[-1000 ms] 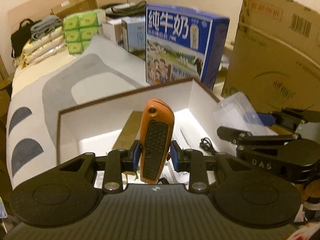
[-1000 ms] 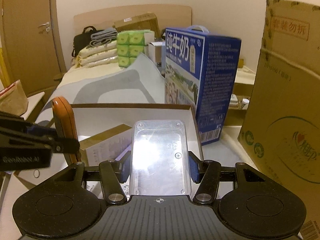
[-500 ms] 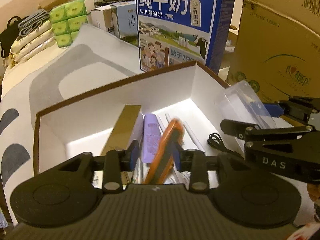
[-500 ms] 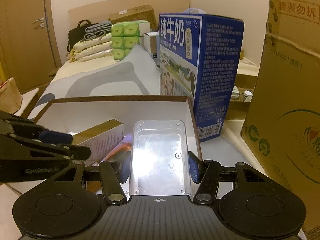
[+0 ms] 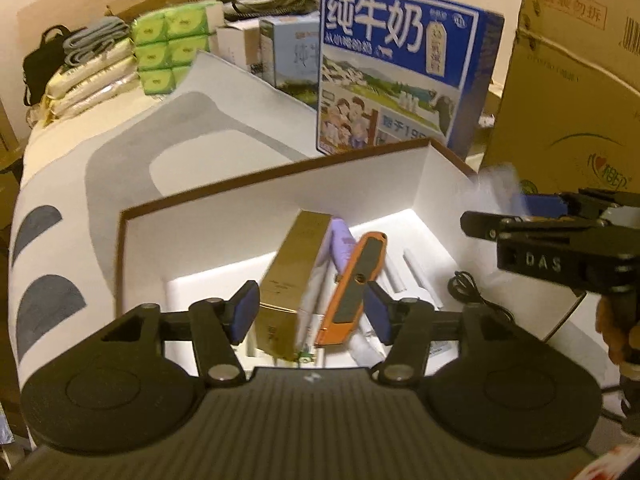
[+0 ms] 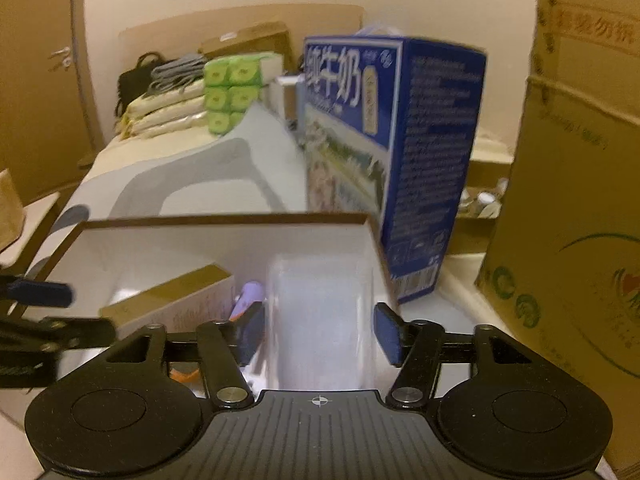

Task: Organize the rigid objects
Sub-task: 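Lower the knife and case into the box and open both tools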

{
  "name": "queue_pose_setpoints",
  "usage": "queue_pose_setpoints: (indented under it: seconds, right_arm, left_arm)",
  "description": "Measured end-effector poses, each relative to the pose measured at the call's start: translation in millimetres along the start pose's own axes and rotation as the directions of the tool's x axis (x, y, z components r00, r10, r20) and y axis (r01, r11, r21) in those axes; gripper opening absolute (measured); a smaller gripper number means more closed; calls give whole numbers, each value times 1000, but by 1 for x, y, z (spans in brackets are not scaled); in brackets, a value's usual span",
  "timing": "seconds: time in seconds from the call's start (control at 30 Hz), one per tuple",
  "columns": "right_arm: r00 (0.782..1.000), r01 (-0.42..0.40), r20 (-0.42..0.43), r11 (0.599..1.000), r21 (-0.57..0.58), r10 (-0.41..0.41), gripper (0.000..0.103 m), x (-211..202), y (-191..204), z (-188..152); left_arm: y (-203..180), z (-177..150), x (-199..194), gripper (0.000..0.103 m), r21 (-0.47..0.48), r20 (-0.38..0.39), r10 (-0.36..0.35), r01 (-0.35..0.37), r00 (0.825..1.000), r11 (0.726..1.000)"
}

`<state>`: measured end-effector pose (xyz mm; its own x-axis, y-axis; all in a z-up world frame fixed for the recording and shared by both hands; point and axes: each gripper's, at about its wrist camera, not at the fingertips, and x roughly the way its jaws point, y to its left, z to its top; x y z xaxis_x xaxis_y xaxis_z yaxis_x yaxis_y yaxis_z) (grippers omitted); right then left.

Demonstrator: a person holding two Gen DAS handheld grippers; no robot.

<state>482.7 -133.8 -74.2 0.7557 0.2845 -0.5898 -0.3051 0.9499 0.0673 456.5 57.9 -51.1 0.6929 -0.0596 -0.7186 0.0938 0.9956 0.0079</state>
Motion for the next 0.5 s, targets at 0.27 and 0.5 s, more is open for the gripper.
queue_pose_setpoints:
  seconds: [0.27, 0.5]
  right_arm:
    - [999, -33, 19, 999, 28, 32, 76, -27, 0, -11]
    - [998, -57, -3, 996, 69, 57, 76, -71, 4, -33]
  left_arm:
    - [13, -12, -36, 72, -23, 71, 31, -30, 997, 999]
    - [9, -33, -75, 77, -28, 105, 57, -54, 993, 998]
